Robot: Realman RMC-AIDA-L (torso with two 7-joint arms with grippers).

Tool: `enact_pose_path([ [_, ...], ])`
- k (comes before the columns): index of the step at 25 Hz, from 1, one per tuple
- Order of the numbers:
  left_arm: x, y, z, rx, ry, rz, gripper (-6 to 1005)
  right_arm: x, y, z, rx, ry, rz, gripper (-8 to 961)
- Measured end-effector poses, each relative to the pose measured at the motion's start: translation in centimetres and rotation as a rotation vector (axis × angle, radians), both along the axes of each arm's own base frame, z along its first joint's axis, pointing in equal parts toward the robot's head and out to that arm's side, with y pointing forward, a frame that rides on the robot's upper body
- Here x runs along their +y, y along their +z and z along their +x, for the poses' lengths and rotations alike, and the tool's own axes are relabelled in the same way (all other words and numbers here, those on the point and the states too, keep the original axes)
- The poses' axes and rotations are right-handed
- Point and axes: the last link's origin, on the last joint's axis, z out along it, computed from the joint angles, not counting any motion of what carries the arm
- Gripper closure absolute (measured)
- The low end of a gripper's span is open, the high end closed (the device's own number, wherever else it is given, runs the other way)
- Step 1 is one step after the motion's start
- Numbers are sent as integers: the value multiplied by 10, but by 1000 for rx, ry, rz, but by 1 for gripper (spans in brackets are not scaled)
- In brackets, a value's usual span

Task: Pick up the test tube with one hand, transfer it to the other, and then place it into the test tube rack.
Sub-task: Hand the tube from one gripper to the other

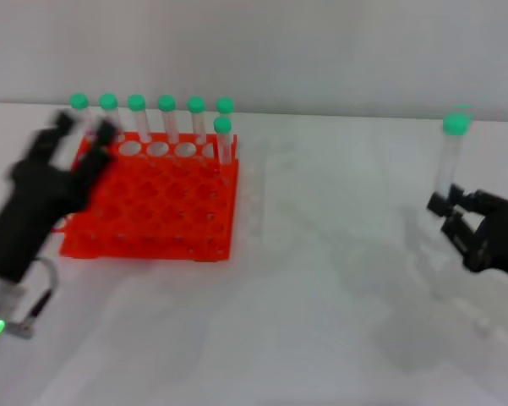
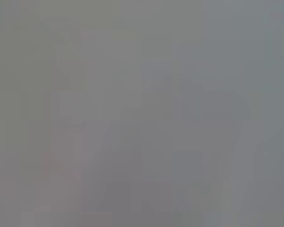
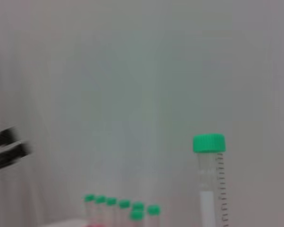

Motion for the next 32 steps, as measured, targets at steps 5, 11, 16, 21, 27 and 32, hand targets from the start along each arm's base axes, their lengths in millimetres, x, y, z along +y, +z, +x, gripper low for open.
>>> enact_pose_path([
  [5,10,-21,29,85,-161,-132,337,-4,-12,-6,-39,53,-47,746],
  [11,12,-47,59,167,-315,-267,341,-8,-22,-13,-63,100,-99,743],
  [16,18,-65,72,220,-334,-358,345,-11,-29,-22,-81,155,-135,740],
  [21,20,-80,85,271,-365,-423,349,-16,-35,-27,-102,200,-162,738],
  [27,20,-90,96,301,-384,-458,353,-20,-41,-29,-123,232,-180,735],
  [32,21,-91,97,299,-382,-456,357,-21,-41,-28,-124,230,-182,732],
])
